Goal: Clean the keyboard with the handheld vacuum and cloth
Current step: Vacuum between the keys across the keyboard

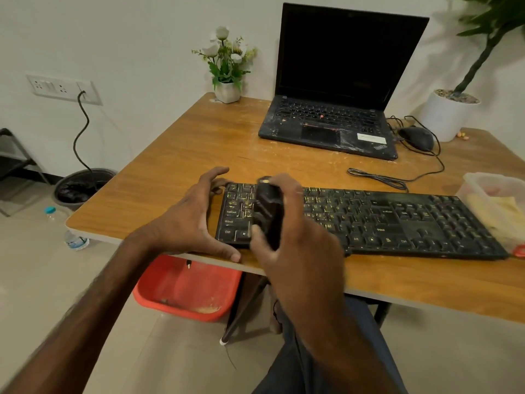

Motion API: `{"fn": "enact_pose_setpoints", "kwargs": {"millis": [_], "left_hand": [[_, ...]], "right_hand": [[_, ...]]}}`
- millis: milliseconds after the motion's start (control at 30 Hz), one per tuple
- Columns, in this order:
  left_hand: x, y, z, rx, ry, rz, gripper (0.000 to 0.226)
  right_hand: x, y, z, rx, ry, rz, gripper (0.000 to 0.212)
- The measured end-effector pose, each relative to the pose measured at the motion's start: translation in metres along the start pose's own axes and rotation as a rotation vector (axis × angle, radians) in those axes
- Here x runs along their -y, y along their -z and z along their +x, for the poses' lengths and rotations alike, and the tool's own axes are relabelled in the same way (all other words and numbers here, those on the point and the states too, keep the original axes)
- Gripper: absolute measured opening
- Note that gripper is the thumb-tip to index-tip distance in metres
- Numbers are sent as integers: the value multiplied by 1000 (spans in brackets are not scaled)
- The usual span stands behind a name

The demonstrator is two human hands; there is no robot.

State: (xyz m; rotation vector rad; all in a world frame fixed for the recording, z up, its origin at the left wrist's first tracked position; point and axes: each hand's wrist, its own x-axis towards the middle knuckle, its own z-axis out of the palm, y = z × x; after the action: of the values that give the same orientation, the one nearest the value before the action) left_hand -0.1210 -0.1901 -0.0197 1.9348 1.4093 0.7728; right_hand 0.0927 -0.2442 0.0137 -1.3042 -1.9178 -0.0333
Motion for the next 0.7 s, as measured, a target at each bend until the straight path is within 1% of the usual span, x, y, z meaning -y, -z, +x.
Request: {"fn": "enact_pose_setpoints", "kwargs": {"millis": [100, 233, 300, 367, 433, 500, 600, 700], "left_hand": [[2, 0, 2, 3, 7, -7, 150], [-1, -2, 1, -5, 10, 17, 145], [-4, -3, 1, -23, -32, 88, 138], [-5, -3, 1, -25, -53, 120, 135], [-5, -2, 0, -5, -11, 50, 143], [-1, -1, 0, 3, 4, 14, 149], [-1, -1, 0, 28, 6, -6, 151], [-3, -1, 0, 60, 0, -29, 153]], "right_hand": [[-20, 16, -3, -66, -60, -23, 75], [12, -9, 0, -5, 4, 9, 79], [31, -25, 2, 19, 56, -18, 80], [32, -26, 5, 33, 65, -15, 81], [14, -12, 2, 60, 36, 50, 81], [-10, 9, -1, 97, -49, 153, 77], [-43, 41, -3, 154, -147, 350, 72], [-73, 67, 2, 91, -207, 408, 73]]}}
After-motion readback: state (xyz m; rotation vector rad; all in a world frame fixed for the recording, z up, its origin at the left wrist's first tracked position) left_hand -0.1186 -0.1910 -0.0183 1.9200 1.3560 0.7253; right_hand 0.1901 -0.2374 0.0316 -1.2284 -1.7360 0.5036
